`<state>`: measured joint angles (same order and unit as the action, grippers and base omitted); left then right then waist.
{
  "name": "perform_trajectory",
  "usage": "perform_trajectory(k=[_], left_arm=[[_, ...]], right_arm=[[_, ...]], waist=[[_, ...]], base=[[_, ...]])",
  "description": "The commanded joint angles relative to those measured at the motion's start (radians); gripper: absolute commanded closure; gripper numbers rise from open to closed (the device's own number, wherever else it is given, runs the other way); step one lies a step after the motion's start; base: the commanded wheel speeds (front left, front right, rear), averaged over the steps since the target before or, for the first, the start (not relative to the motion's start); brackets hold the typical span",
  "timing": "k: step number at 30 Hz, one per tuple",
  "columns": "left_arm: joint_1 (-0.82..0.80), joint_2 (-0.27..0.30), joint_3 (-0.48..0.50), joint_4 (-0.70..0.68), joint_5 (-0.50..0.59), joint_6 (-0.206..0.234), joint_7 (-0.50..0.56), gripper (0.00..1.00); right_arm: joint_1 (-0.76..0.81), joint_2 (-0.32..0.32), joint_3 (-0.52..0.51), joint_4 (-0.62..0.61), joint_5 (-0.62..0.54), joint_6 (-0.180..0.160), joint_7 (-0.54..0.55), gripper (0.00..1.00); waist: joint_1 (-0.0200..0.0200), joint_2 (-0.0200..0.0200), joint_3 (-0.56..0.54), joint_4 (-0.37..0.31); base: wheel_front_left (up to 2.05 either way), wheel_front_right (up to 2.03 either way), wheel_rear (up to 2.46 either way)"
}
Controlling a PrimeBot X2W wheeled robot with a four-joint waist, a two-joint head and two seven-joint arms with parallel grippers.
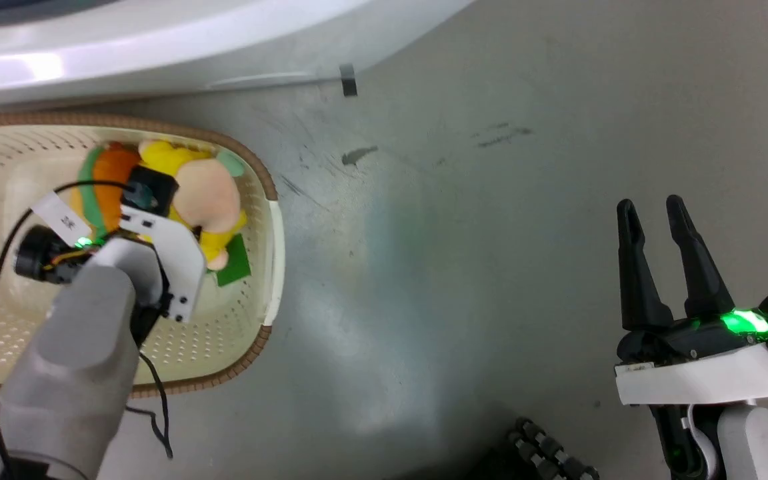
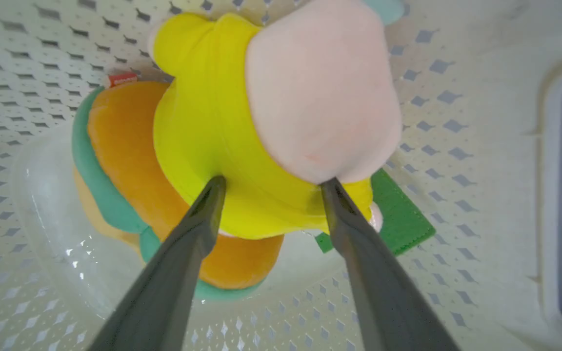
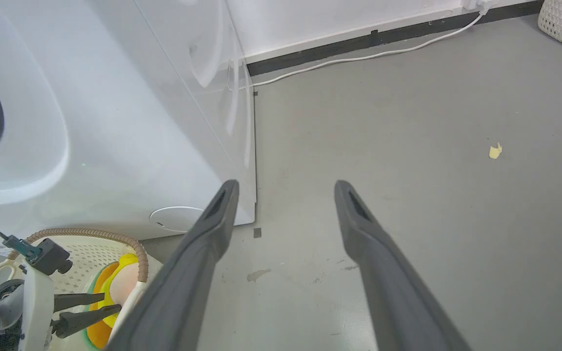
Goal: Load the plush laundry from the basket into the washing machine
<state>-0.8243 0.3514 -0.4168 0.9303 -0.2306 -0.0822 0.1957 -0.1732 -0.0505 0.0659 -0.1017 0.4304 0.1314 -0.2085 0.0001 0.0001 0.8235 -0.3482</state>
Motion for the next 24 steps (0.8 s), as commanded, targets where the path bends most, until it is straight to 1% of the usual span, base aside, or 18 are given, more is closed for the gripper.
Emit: perform_trajectory(k=[1, 3, 7, 9, 10, 11, 15, 20, 24], left_arm=[[-0.032, 0.016, -0.012, 0.028, -0.001, 0.001, -0.001, 0.00], [-0.055, 0.023, -0.024, 0.051, -0.002, 0.010, -0.009, 0.00], [-0.109, 0.045, -0.045, 0.088, 0.006, 0.069, -0.056, 0.00], [-0.128, 0.048, -0.054, 0.114, 0.001, 0.074, -0.066, 0.00], [-0.137, 0.050, -0.058, 0.126, -0.004, 0.071, -0.072, 0.31], [-0.145, 0.052, -0.061, 0.139, -0.010, 0.066, -0.077, 1.00], [-0.173, 0.069, -0.078, 0.196, -0.028, 0.049, -0.088, 1.00], [-0.190, 0.098, -0.087, 0.266, -0.060, 0.051, -0.126, 1.00], [-0.169, 0.108, -0.083, 0.285, -0.081, 0.043, -0.173, 1.00]], right_arm=[[-0.017, 0.000, 0.003, -0.008, 0.013, -0.001, -0.011, 0.00], [-0.020, 0.000, 0.006, -0.010, 0.022, -0.001, -0.015, 0.00], [-0.032, 0.000, 0.010, -0.013, 0.040, -0.001, -0.024, 0.00], [-0.039, 0.000, 0.012, -0.014, 0.049, -0.001, -0.028, 0.00], [-0.042, 0.000, 0.014, -0.013, 0.053, -0.001, -0.030, 0.00], [-0.045, 0.000, 0.015, -0.012, 0.056, -0.001, -0.032, 0.00], [-0.060, 0.000, 0.023, -0.006, 0.071, -0.001, -0.040, 0.00], [-0.089, 0.000, 0.041, 0.000, 0.087, -0.001, -0.051, 0.00], [-0.110, 0.000, 0.050, 0.016, 0.083, -0.001, -0.053, 0.00]], waist=[[-0.0001, -0.0001, 0.021, -0.009], [-0.0001, -0.0001, 0.039, -0.015], [-0.0001, -0.0001, 0.076, -0.027], [-0.0001, -0.0001, 0.091, -0.033], [-0.0001, -0.0001, 0.098, -0.037], [-0.0001, -0.0001, 0.106, -0.041], [-0.0001, -0.0001, 0.129, -0.058], [-0.0001, -0.0001, 0.137, -0.092], [-0.0001, -0.0001, 0.099, -0.110]], base=[[0.00, 0.00, 0.00], [0.00, 0.00, 0.00], [0.00, 0.00, 0.00], [0.00, 0.00, 0.00], [0.00, 0.00, 0.00], [0.00, 0.00, 0.00], [0.00, 0.00, 0.00], [0.00, 0.00, 0.00], [0.00, 0.00, 0.00]])
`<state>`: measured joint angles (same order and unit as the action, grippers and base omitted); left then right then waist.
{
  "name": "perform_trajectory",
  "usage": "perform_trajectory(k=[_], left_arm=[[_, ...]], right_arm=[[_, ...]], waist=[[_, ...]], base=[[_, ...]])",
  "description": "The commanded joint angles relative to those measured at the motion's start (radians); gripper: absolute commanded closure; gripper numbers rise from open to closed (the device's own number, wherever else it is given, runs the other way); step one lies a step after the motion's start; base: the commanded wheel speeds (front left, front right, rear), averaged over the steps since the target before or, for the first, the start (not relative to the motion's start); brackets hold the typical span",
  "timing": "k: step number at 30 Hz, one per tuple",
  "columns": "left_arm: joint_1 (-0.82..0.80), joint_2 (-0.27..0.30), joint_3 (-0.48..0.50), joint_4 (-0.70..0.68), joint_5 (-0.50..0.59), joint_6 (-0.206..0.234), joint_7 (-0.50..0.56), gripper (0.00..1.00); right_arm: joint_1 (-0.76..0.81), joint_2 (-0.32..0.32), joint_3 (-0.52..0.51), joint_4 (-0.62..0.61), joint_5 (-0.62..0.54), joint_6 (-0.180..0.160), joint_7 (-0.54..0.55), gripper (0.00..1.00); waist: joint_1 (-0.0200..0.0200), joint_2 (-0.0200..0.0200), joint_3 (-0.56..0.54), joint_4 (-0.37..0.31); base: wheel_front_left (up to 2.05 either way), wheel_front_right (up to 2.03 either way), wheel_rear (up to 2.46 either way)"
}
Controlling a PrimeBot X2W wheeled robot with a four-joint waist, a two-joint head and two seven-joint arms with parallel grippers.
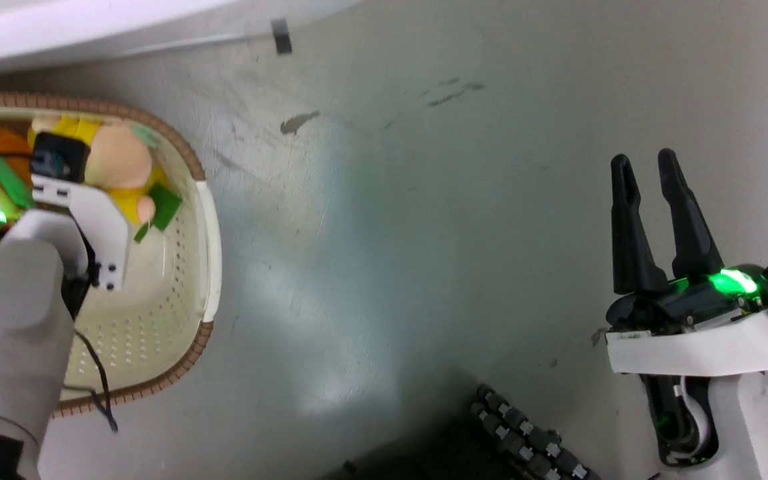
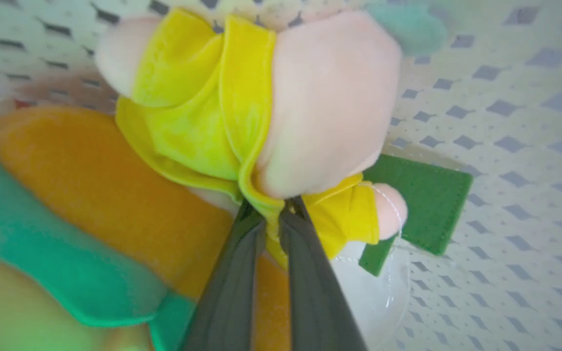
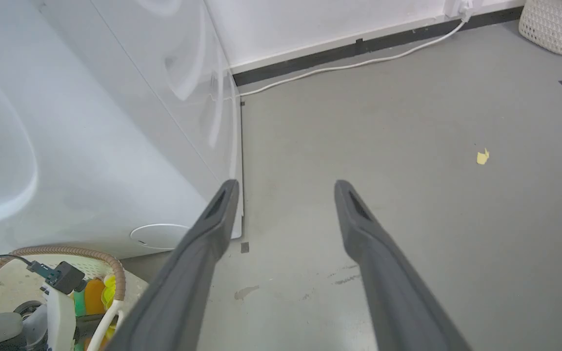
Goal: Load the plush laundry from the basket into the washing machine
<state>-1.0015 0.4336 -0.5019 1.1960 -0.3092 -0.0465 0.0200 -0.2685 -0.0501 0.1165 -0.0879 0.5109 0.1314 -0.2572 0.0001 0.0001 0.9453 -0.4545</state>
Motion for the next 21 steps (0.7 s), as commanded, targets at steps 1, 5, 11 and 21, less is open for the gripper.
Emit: perform_trajectory(k=[1, 5, 11, 21], left_arm=[[0.020, 0.017, 0.002, 0.019, -0.007, 0.004, -0.012, 1.00], [0.066, -0.035, 0.006, 0.022, -0.030, -0.006, -0.065, 1.00], [0.137, -0.116, 0.013, 0.032, -0.067, -0.027, -0.154, 1.00], [0.277, -0.205, 0.038, -0.031, -0.124, -0.060, -0.279, 1.00]], right_arm=[[-0.015, 0.000, -0.006, 0.007, -0.004, -0.001, -0.005, 0.00], [0.003, 0.000, -0.039, 0.028, -0.045, -0.001, -0.005, 0.00], [0.043, 0.000, -0.083, 0.054, -0.127, -0.001, -0.005, 0.00], [0.127, 0.000, -0.124, 0.067, -0.237, -0.001, -0.005, 0.00]], waist=[[-0.0001, -0.0001, -0.045, 0.003], [-0.0001, -0.0001, -0.139, 0.047], [-0.0001, -0.0001, -0.295, 0.135], [-0.0001, -0.0001, -0.538, 0.272]], base=[[0.00, 0.00, 0.00], [0.00, 0.00, 0.00], [0.00, 0.00, 0.00], [0.00, 0.00, 0.00]])
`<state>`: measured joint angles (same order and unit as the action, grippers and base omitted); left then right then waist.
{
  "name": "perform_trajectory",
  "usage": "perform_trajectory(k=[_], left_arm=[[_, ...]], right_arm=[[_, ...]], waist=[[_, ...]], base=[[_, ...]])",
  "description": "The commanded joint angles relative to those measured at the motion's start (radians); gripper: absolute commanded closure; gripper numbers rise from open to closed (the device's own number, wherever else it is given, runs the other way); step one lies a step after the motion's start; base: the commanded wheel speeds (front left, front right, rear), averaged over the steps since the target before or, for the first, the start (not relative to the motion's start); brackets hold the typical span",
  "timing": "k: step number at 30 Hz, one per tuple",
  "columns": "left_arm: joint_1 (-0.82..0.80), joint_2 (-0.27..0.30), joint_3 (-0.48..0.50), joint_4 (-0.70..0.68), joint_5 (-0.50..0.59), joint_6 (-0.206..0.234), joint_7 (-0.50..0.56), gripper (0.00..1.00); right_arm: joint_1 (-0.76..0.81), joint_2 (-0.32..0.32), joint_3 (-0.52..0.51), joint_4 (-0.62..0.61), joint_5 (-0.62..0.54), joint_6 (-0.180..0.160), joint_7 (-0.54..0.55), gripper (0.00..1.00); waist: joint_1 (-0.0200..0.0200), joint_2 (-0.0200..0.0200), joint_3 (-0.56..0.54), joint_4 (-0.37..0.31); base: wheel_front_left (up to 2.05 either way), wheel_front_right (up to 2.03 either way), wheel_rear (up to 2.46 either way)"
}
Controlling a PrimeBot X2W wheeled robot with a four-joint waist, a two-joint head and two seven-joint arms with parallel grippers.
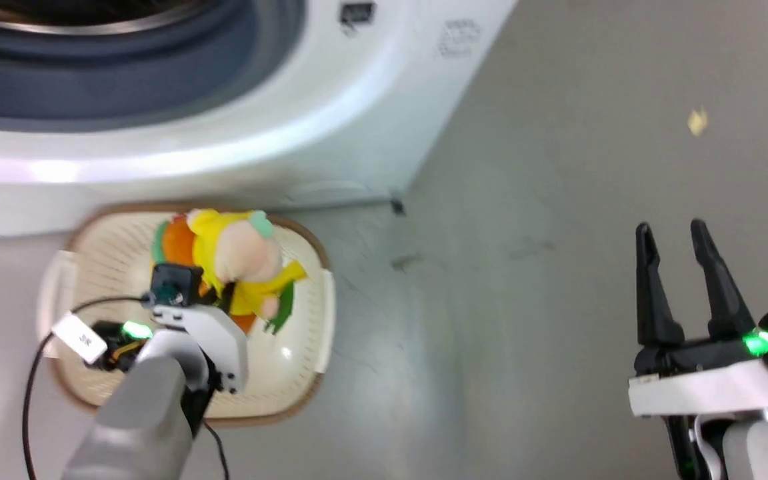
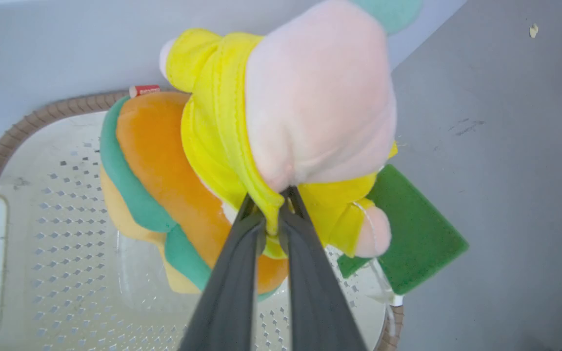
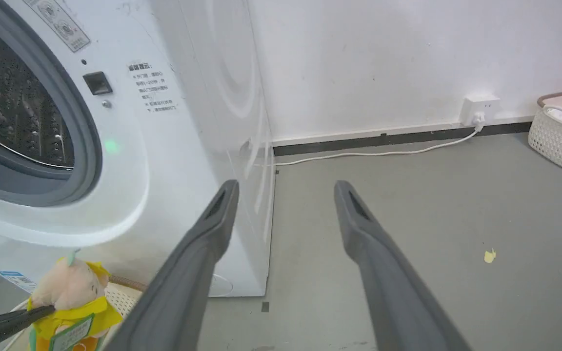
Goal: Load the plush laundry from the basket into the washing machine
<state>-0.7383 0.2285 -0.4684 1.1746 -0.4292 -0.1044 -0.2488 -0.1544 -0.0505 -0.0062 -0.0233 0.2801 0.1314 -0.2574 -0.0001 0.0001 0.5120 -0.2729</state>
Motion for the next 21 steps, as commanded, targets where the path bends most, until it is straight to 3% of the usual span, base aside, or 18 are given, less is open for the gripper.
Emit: perform_trajectory(k=[1, 9, 14, 21], left_arm=[[0.031, -0.002, 0.012, -0.034, -0.008, -0.002, -0.011, 1.00], [0.254, -0.010, 0.150, -0.422, 0.013, 0.038, -0.013, 1.00], [0.386, -0.025, 0.253, -0.684, 0.083, 0.054, -0.013, 1.00], [0.480, -0.073, 0.372, -0.999, 0.196, 0.042, -0.013, 1.00]], right_arm=[[0.021, 0.000, -0.003, 0.003, -0.014, -0.001, -0.004, 0.00], [0.081, 0.000, -0.022, 0.002, -0.047, -0.001, -0.004, 0.00], [0.096, 0.000, -0.018, -0.004, -0.052, -0.001, -0.004, 0.00], [0.091, 0.000, -0.011, -0.013, -0.044, -0.001, -0.004, 0.00]], waist=[[0.0001, -0.0001, -0.123, 0.101], [0.0001, -0.0001, -0.224, 0.166], [0.0001, -0.0001, -0.237, 0.175], [0.0001, -0.0001, -0.208, 0.161]], base=[[0.00, 0.00, 0.00], [0.00, 0.00, 0.00], [0.00, 0.00, 0.00], [0.00, 0.00, 0.00]])
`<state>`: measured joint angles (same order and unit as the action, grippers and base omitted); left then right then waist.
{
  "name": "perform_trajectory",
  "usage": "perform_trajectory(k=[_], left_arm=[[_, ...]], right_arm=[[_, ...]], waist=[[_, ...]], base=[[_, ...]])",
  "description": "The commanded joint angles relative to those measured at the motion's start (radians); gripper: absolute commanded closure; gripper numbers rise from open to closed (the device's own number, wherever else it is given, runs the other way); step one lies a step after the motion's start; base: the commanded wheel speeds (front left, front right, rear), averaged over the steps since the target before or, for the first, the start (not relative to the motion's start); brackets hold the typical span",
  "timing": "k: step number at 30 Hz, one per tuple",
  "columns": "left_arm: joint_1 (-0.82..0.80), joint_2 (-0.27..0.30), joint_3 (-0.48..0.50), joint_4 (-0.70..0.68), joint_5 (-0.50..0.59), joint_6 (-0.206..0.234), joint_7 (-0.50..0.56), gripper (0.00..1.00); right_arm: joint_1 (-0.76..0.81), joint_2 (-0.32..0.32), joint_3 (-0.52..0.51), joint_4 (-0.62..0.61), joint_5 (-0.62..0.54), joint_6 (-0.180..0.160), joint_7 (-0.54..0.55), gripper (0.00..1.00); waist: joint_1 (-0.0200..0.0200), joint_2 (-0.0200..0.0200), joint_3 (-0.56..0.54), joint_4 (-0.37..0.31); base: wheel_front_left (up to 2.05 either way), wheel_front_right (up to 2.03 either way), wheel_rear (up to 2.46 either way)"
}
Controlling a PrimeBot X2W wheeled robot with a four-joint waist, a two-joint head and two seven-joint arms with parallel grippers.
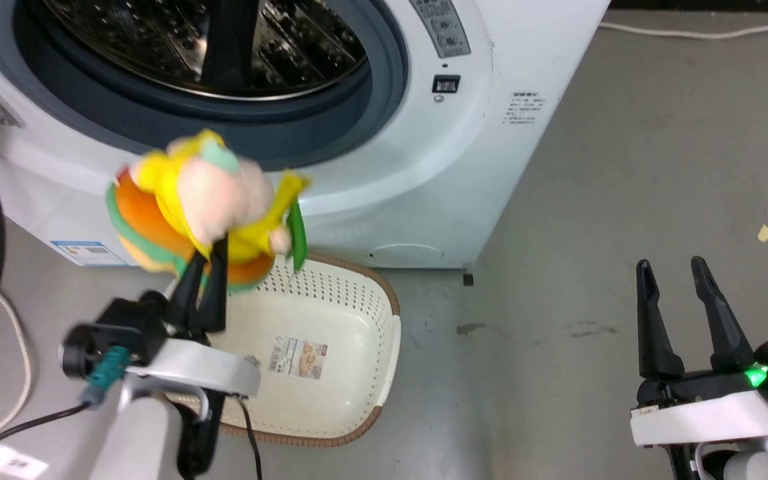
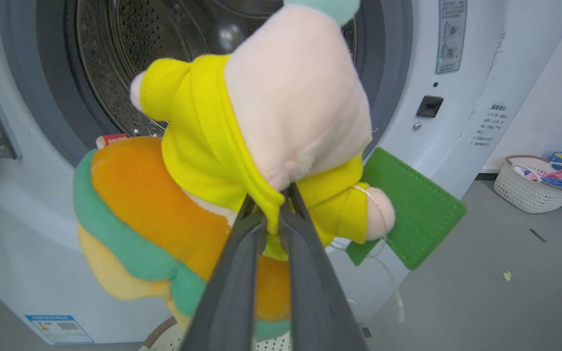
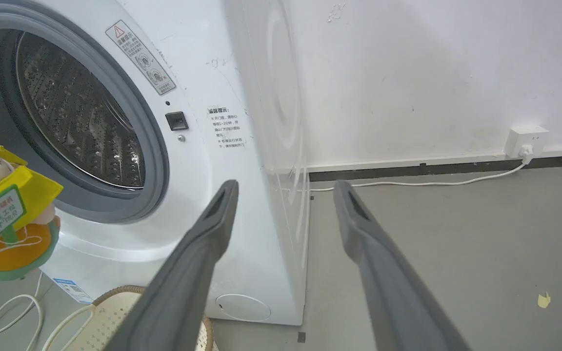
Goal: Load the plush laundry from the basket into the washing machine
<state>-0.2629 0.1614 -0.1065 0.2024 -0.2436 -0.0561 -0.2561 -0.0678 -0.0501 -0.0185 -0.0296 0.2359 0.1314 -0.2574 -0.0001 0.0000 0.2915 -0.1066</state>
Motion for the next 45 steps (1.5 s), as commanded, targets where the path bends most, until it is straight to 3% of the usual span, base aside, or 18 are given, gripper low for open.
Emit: perform_trajectory(k=[1, 5, 10, 22, 25, 33, 39, 45], left_arm=[[0.004, -0.011, 0.023, -0.057, 0.020, -0.010, -0.006, 1.00], [-0.045, -0.010, 0.065, -0.131, 0.047, -0.029, -0.006, 1.00], [-0.195, 0.030, 0.085, -0.097, 0.053, -0.045, -0.001, 1.00], [-0.770, 0.308, 0.049, 0.124, 0.066, -0.071, 0.313, 1.00], [-0.913, 0.373, 0.005, 0.200, 0.079, -0.073, 0.386, 1.00], [-1.174, 0.477, -0.191, 0.421, 0.096, -0.074, 0.574, 1.00], [-1.249, 0.509, -0.320, 0.524, 0.047, -0.074, 0.645, 1.00], [-1.256, 0.515, -0.375, 0.590, -0.018, -0.074, 0.638, 1.00]], right_arm=[[0.000, 0.000, 0.002, -0.009, 0.002, -0.001, -0.004, 0.00], [-0.025, 0.000, 0.009, -0.019, 0.013, -0.001, -0.004, 0.00], [-0.067, 0.000, 0.014, -0.027, 0.037, -0.001, -0.004, 0.00], [-0.168, 0.000, 0.060, -0.020, 0.138, -0.001, -0.004, 0.00], [-0.185, 0.000, 0.076, -0.015, 0.170, -0.001, -0.004, 0.00], [-0.206, 0.000, 0.115, -0.005, 0.224, -0.001, -0.004, 0.00], [-0.213, 0.000, 0.118, -0.008, 0.239, -0.001, -0.004, 0.00], [-0.222, 0.000, 0.108, -0.003, 0.241, -0.001, -0.004, 0.00]], waist=[[0.0001, 0.0000, 0.021, -0.010], [0.0001, 0.0000, 0.083, -0.032], [0.0001, 0.0000, 0.181, -0.069], [0.0001, 0.0000, 0.418, -0.198], [0.0001, 0.0000, 0.460, -0.230], [0.0001, 0.0000, 0.519, -0.283], [0.0001, 0.0000, 0.535, -0.296], [0.0001, 0.0000, 0.532, -0.288]], base=[[0.00, 0.00, 0.00], [0.00, 0.00, 0.00], [0.00, 0.00, 0.00], [0.00, 0.00, 0.00], [0.00, 0.00, 0.00], [0.00, 0.00, 0.00], [0.00, 0.00, 0.00], [0.00, 0.00, 0.00]])
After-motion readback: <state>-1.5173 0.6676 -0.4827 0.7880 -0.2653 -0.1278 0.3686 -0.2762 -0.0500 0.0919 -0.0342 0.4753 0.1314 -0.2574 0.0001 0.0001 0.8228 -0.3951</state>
